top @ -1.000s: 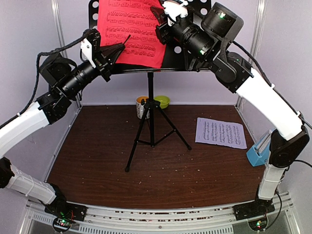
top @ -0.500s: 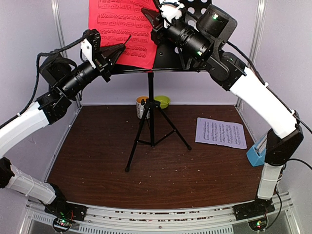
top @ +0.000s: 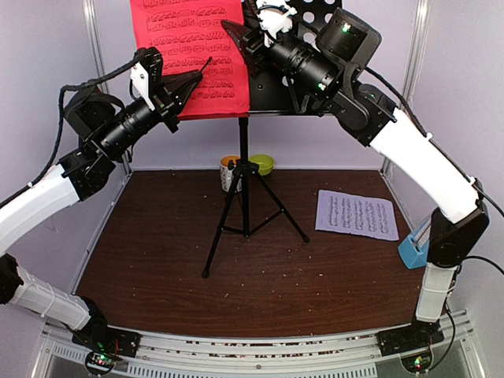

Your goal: Set up the instrument practice props

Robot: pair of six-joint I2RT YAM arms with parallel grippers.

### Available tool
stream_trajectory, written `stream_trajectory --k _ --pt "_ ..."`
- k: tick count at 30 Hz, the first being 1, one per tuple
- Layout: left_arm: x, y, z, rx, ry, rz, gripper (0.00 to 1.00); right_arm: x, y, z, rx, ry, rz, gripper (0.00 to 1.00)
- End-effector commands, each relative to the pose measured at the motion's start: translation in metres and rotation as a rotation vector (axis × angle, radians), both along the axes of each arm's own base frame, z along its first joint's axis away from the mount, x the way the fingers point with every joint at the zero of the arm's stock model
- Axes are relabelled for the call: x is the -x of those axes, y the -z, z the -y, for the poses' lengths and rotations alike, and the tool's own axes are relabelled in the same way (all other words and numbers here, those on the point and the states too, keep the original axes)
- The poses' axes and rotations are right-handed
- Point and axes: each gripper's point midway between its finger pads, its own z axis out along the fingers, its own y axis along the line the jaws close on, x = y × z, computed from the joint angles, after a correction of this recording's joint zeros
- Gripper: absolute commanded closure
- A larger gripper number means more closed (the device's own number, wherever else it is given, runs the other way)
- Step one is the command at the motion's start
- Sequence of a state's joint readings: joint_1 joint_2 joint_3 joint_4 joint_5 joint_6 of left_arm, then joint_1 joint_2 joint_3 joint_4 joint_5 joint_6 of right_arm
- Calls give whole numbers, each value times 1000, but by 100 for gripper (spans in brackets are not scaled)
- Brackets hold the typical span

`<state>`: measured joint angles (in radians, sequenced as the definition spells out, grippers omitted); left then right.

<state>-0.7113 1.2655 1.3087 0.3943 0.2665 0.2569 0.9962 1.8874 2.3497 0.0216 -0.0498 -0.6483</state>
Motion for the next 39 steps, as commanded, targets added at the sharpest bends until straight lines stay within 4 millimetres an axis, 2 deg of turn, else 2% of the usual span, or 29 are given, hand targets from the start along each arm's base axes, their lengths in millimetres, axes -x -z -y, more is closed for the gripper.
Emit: stream_trajectory --k 1,5,8,13,22,28,32,36,39 --pt "11 -10 1 15 32 55 100 -5 -9 11 -55 36 0 59" --pt "7 -12 -2 29 9 37 100 -10 -13 19 -93 75 -10 48" --pt "7 -13 -4 33 8 31 86 -11 -17 25 -115 97 -13 40" --pt "10 -14 -6 39 11 30 76 -12 -20 30 -136 115 -19 31" --pt "21 -25 -13 48 27 32 58 1 -31 45 -169 90 -24 22" --pt "29 -33 -25 77 26 -15 51 9 -30 54 -176 78 -52 21" --pt "26 -38 -39 98 -18 -104 49 17 -28 64 -194 53 -91 20" --pt "25 -34 -49 89 -56 -197 45 28 -27 75 -201 23 -142 17" --pt "27 -24 -55 65 -71 -257 41 35 -18 83 -195 -6 -213 10"
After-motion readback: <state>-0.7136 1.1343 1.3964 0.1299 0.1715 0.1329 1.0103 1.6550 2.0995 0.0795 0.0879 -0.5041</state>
